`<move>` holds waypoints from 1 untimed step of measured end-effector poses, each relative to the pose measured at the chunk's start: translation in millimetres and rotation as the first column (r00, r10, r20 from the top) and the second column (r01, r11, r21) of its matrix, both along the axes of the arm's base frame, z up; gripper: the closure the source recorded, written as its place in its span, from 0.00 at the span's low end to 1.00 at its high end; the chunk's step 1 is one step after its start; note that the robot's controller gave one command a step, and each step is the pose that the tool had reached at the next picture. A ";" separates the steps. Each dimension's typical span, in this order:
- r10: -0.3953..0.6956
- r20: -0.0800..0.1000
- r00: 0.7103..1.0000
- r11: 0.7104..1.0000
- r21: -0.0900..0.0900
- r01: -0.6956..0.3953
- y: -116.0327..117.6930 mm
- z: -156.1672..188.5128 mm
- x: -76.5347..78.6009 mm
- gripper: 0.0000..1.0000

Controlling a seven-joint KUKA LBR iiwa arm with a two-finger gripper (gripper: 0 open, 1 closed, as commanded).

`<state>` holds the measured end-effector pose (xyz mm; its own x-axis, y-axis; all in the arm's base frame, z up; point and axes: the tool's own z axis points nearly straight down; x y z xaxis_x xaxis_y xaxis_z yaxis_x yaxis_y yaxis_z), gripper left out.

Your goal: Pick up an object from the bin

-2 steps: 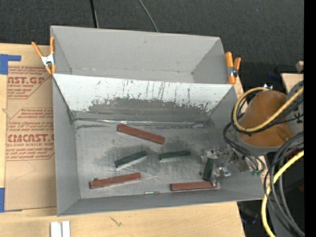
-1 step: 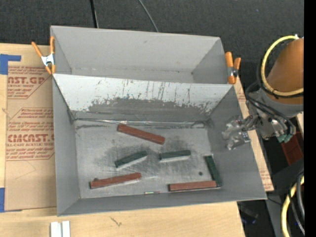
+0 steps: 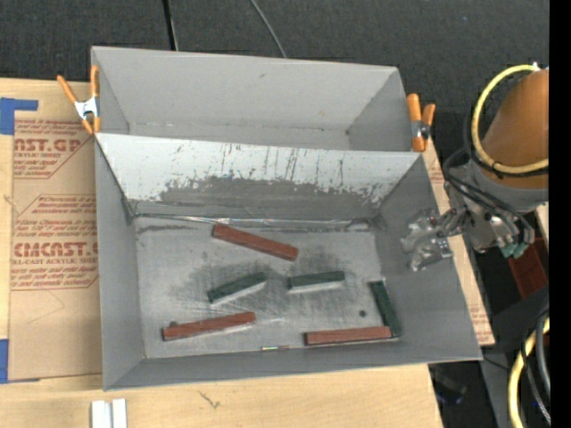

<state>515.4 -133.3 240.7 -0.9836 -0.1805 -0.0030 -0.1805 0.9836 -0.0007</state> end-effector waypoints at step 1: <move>-0.222 -0.006 0.975 0.975 0.002 0.222 8.2 -87.2 15.6 0.00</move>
Offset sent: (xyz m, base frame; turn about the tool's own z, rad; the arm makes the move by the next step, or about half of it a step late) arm 0.0000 0.0000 0.0000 0.0000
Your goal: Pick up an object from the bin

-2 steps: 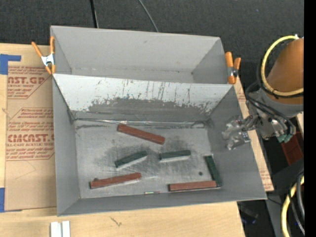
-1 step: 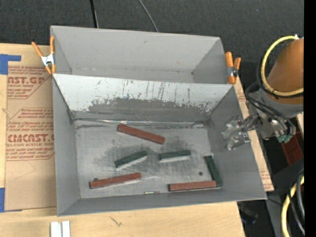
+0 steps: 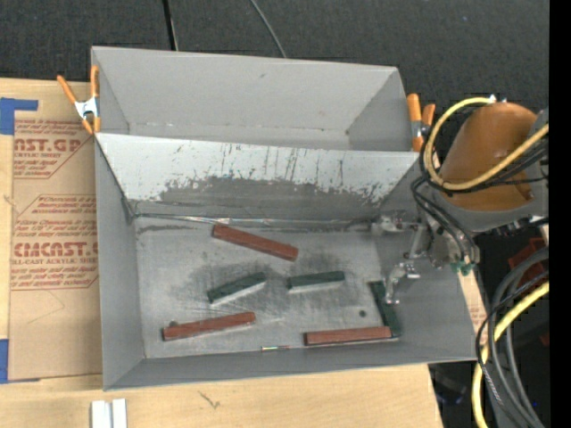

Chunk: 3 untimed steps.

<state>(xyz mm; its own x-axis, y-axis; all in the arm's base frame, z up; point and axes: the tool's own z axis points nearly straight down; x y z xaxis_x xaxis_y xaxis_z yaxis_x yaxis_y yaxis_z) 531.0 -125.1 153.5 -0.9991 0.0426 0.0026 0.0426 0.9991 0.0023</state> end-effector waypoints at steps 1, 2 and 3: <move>0.000 0.003 1.000 1.000 -0.002 0.000 -0.6 1.7 0.5 0.00; 0.058 0.010 0.998 0.998 -0.005 -0.058 22.7 -40.5 3.8 0.00; 0.019 0.001 1.000 1.000 -0.002 -0.019 33.1 -80.9 31.5 1.00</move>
Offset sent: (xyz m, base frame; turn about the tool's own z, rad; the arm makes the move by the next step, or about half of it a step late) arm 0.0029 0.0405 -0.0727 -0.1002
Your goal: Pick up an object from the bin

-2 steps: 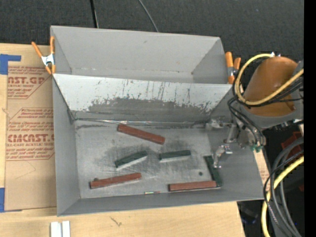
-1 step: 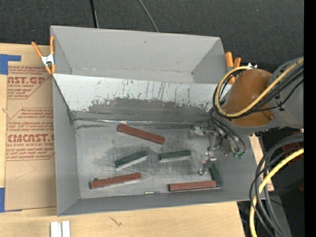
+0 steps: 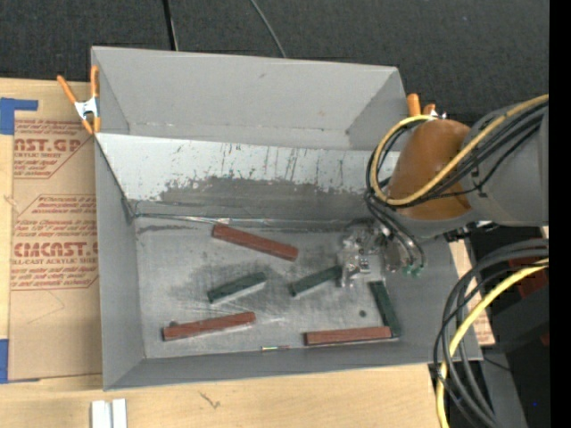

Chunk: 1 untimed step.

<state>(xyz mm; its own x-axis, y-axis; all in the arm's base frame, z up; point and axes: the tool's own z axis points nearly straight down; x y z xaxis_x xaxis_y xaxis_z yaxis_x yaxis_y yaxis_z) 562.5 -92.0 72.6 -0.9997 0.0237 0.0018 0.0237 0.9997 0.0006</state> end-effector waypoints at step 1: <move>0.000 0.000 1.000 1.000 0.000 0.000 0.0 0.0 0.1 1.00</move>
Offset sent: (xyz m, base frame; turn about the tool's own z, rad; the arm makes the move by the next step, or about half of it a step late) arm 0.0158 0.0102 0.1430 0.0150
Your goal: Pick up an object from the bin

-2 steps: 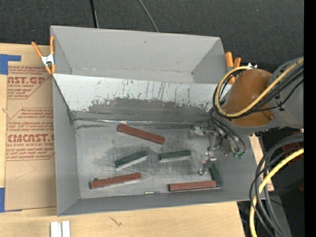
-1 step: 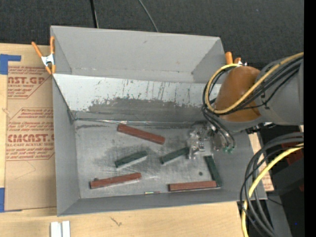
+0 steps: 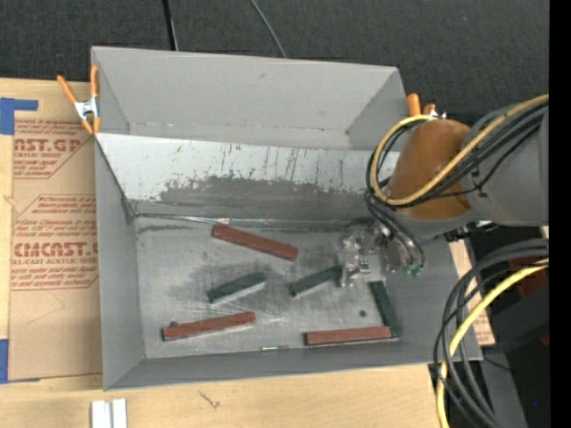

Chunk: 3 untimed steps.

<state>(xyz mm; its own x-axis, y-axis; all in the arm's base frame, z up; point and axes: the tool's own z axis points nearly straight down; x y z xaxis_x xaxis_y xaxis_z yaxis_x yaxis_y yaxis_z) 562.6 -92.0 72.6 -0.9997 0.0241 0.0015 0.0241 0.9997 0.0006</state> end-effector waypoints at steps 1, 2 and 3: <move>-0.013 0.005 1.000 1.000 0.000 0.013 11.2 143.1 16.7 1.00; -0.013 0.005 1.000 1.000 0.000 0.013 11.2 143.0 16.6 0.00; -0.013 0.005 1.000 1.000 0.000 0.013 11.1 143.0 16.6 0.00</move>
Offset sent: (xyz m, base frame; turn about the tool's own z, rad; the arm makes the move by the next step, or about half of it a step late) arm 0.0000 0.0000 0.0000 0.0000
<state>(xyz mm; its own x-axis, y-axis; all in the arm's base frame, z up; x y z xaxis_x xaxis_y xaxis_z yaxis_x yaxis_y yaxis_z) 579.2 -80.9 215.7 -0.9993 0.0373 -0.0034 0.0373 0.9993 0.0003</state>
